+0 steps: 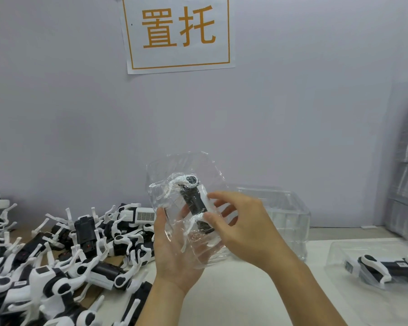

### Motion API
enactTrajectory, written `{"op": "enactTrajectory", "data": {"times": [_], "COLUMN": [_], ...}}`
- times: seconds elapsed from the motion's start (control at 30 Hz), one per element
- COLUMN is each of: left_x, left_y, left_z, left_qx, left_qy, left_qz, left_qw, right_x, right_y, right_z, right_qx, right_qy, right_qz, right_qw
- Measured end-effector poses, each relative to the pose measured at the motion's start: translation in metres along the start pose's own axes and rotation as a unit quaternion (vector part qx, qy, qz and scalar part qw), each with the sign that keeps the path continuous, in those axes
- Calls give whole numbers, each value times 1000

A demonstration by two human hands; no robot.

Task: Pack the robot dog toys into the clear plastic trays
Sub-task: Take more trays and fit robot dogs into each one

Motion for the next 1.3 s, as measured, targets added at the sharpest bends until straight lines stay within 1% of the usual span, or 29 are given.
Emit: {"op": "enactTrajectory", "data": {"times": [0.1,0.23,0.33,0.43,0.53,0.57,0.6,0.67,0.7,0.73,0.83,0.87,0.93,1.0,1.03,1.07,1.17,1.2,1.23,1.27,1.3], "left_x": [0,1,4,6,3,2,0,-4,-5,-7,-9,-10,-11,-11,-11,-9,3,7,11,14,16], "left_y": [0,-1,3,4,1,0,0,-3,-5,-7,-15,-16,-15,-13,-12,-11,-10,-10,-12,-13,-15], "left_z": [0,0,0,3,15,20,25,31,32,32,32,32,34,35,34,30,3,-11,-25,-37,-46], "left_qx": [-38,-44,-38,20,156,223,298,439,492,532,596,622,682,724,740,761,839,855,867,870,863], "left_qy": [20,34,14,1,-20,-30,-37,-27,-17,-11,0,1,7,29,45,60,85,81,68,52,35], "left_qz": [15,0,27,41,23,25,34,40,36,34,34,39,64,72,76,83,97,89,75,60,45], "left_qw": [999,998,999,999,987,974,953,897,870,846,802,782,728,685,666,640,529,504,489,487,502], "right_x": [-1,0,-1,-3,-5,-5,-5,-5,-6,-7,-12,-15,-18,-20,-19,-18,-13,-12,-11,-11,-10], "right_y": [0,-2,-3,1,13,19,26,44,53,60,71,72,72,72,71,69,58,54,50,47,45], "right_z": [-1,-1,0,2,11,15,17,23,26,29,36,38,43,45,44,42,37,36,35,34,34], "right_qx": [14,-12,-15,4,24,31,37,46,44,36,-4,-28,-85,-122,-123,-111,-75,-68,-62,-59,-58], "right_qy": [-13,-12,-20,-34,-72,-87,-100,-120,-132,-147,-202,-223,-263,-281,-283,-283,-269,-261,-254,-248,-243], "right_qz": [-47,-37,-40,-50,-64,-43,-5,93,130,148,139,133,125,123,122,119,105,99,94,90,84], "right_qw": [999,999,999,998,995,995,994,987,982,977,969,965,953,944,943,945,954,958,960,963,965]}}
Point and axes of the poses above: each hand's wrist, its own x-axis towards the middle knuckle, its own y-axis out of the back of the hand, z = x × y, the point moved 2 cm from there along x, towards the middle knuckle, and after that the axes turned 12 degrees about y, right-handed, at the moved point
